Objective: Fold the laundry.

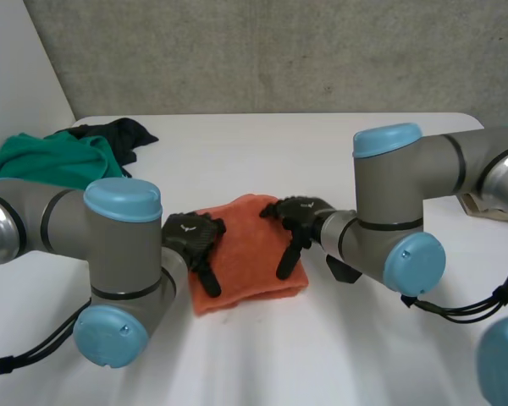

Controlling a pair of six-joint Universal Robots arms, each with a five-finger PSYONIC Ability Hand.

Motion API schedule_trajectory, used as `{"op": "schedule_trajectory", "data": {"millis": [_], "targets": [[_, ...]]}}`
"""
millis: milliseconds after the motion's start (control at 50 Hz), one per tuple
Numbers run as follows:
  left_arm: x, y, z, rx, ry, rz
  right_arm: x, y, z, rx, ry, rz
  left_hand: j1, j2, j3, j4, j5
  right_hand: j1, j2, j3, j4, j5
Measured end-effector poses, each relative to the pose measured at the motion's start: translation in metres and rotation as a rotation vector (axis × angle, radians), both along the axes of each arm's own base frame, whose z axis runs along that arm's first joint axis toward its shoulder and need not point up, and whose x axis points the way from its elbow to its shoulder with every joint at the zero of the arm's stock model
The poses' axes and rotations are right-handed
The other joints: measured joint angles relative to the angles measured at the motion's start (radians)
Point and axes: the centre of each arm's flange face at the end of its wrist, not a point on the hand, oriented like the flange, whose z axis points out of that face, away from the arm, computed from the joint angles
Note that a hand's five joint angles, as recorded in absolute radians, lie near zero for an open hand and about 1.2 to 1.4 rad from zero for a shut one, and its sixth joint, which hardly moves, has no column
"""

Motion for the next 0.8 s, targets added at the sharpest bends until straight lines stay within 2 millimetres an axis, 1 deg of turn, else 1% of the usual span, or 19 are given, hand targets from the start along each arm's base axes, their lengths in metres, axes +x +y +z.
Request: {"op": "schedule_trajectory", "data": {"millis": [40, 100, 200, 240, 280, 300, 320, 340, 360, 380, 400, 420, 440, 500, 520, 560, 620, 700, 800], "targets": [[0.004, -0.001, -0.002, 0.010, -0.020, 0.015, -0.001, -0.001, -0.006, -0.005, 0.040, 0.008, -0.009, 0.000, 0.000, 0.000, 0.000, -0.003, 0.000, 0.000, -0.001, 0.000], [0.009, -0.003, 0.000, 0.014, -0.035, 0.025, -0.004, -0.005, -0.008, -0.051, 0.098, 0.008, -0.042, 0.000, 0.000, 0.000, 0.000, -0.033, 0.000, 0.000, 0.000, 0.000], [0.014, -0.003, 0.021, -0.019, -0.014, 0.017, -0.010, -0.009, 0.008, -0.183, 0.157, -0.002, -0.045, 0.000, 0.000, -0.003, -0.009, -0.033, 0.000, 0.000, 0.000, 0.000], [0.014, -0.003, 0.041, -0.055, 0.023, -0.005, -0.013, -0.008, 0.024, -0.269, 0.170, -0.005, -0.047, 0.000, -0.022, -0.024, -0.018, -0.033, 0.000, 0.000, 0.000, 0.000], [0.014, -0.003, 0.052, -0.076, 0.047, -0.022, -0.014, -0.006, 0.034, -0.322, 0.173, -0.005, -0.047, 0.000, -0.027, -0.027, -0.018, -0.033, 0.000, 0.000, 0.000, 0.000], [0.013, -0.004, 0.061, -0.096, 0.068, -0.036, -0.014, -0.004, 0.039, -0.351, 0.171, -0.003, -0.047, 0.000, -0.028, -0.027, -0.018, -0.033, 0.000, 0.000, 0.000, 0.000], [0.013, -0.005, 0.074, -0.129, 0.104, -0.060, -0.014, 0.002, 0.047, -0.397, 0.164, 0.002, -0.047, 0.000, -0.028, -0.027, -0.018, -0.033, 0.000, 0.000, 0.000, 0.000], [0.013, -0.005, 0.074, -0.129, 0.104, -0.060, -0.014, 0.002, 0.047, -0.397, 0.164, 0.002, -0.047, 0.000, -0.028, -0.027, -0.018, -0.033, 0.000, 0.000, 0.000, 0.000], [0.012, -0.006, 0.092, -0.175, 0.151, -0.096, -0.012, 0.013, 0.051, -0.443, 0.151, 0.021, -0.047, 0.000, -0.028, -0.027, -0.018, -0.033, 0.000, 0.000, 0.000, 0.000], [0.011, -0.008, 0.101, -0.199, 0.174, -0.115, -0.011, 0.020, 0.052, -0.461, 0.143, 0.032, -0.047, 0.000, -0.028, -0.027, -0.018, -0.033, 0.000, 0.000, 0.000, 0.000], [0.011, -0.009, 0.110, -0.224, 0.198, -0.138, -0.009, 0.031, 0.051, -0.484, 0.130, 0.052, -0.047, 0.000, -0.028, -0.027, -0.018, -0.033, 0.000, 0.000, 0.000, 0.000], [0.011, -0.009, 0.110, -0.224, 0.198, -0.138, -0.009, 0.031, 0.051, -0.484, 0.130, 0.052, -0.047, 0.000, -0.028, -0.027, -0.018, -0.033, 0.000, 0.000, 0.000, 0.000], [0.009, -0.012, 0.125, -0.264, 0.236, -0.183, -0.006, 0.048, 0.046, -0.502, 0.115, 0.086, -0.047, 0.000, -0.028, -0.027, -0.018, -0.033, 0.000, 0.000, 0.000, 0.000], [0.006, -0.013, 0.139, -0.293, 0.270, -0.247, -0.003, 0.067, 0.037, -0.510, 0.103, 0.121, -0.047, 0.000, -0.028, -0.027, -0.018, -0.033, 0.000, 0.000, 0.000, 0.000], [0.003, -0.012, 0.146, -0.300, 0.291, -0.303, -0.002, 0.081, 0.026, -0.508, 0.098, 0.151, -0.047, 0.000, -0.028, -0.027, -0.018, -0.032, 0.000, 0.000, 0.000, 0.000], [-0.001, -0.009, 0.153, -0.296, 0.314, -0.381, -0.001, 0.096, 0.015, -0.506, 0.091, 0.182, -0.047, 0.000, -0.028, -0.027, -0.018, -0.032, 0.000, 0.000, 0.000, 0.000], [-0.006, -0.004, 0.158, -0.274, 0.338, -0.480, 0.001, 0.109, 0.002, -0.510, 0.080, 0.210, -0.047, 0.000, -0.028, -0.027, -0.018, -0.031, 0.000, 0.000, 0.000, 0.000], [-0.010, 0.006, 0.161, -0.232, 0.365, -0.605, 0.007, 0.116, -0.016, -0.530, 0.060, 0.230, -0.047, 0.000, -0.028, -0.027, -0.018, -0.030, 0.000, 0.000, 0.000, 0.000], [-0.013, 0.012, 0.162, -0.210, 0.377, -0.661, 0.014, 0.111, -0.033, -0.566, 0.049, 0.234, -0.047, 0.000, -0.028, -0.027, -0.018, -0.029, 0.003, 0.002, 0.003, 0.002]]}}
